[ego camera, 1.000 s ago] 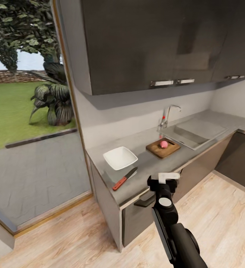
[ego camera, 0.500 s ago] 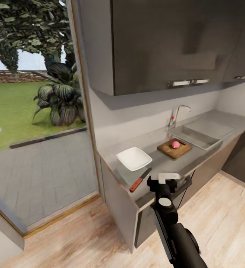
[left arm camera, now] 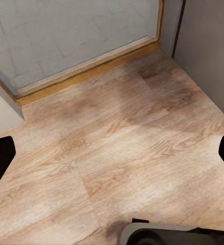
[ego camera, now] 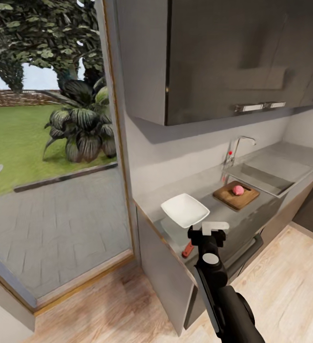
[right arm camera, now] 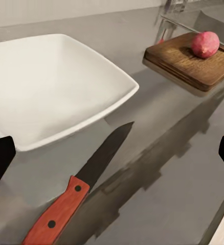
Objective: In the kitchen, take the Vidalia onion out of the sink, dice it on the chopping board with the paring knife, put the diced onion into the bowl on the countertop, then place both the paring knife and the chopping board into the sink.
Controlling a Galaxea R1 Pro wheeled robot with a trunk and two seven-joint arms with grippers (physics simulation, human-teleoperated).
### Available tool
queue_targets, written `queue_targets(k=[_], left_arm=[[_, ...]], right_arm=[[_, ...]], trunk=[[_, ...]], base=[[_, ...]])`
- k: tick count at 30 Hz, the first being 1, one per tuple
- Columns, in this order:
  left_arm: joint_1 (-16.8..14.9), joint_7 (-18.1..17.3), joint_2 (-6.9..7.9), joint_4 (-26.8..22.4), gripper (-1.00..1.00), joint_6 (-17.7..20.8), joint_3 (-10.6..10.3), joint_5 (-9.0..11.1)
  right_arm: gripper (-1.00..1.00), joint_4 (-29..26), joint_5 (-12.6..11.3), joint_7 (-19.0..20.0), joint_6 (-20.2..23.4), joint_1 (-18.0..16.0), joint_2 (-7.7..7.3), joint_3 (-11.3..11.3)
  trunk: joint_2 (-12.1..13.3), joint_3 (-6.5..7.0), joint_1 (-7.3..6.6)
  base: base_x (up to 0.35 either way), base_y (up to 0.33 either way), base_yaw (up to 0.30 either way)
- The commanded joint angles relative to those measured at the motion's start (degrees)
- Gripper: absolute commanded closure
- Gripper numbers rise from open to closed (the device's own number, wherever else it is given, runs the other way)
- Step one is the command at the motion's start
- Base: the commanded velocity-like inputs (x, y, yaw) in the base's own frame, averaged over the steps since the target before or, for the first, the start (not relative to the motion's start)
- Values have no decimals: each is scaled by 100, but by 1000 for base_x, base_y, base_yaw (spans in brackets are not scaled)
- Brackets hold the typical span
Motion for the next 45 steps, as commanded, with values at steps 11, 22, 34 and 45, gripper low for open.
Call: queue_targets(k=[11,22,34,45], left_arm=[[-2,21,8,-7,-100,-14,-41,58],[-2,21,8,-7,-100,-14,-41,58],[-2,21,8,-7,-100,-14,-41,58],[-2,21,8,-7,-100,-14,-41,58]], right_arm=[[-100,206,41,8,30,-4,1,14],[-100,356,-321,13,9,-4,1,16],[-100,571,-680,29,-29,-3,1,16],[-100,615,-1241,463,-110,-3,1,-16]], trunk=[[-12,-11,4],[-12,-11,4],[-12,-11,4],[-12,-11,4]], base=[[9,8,0],[0,0,0],[53,0,0],[187,63,0]])
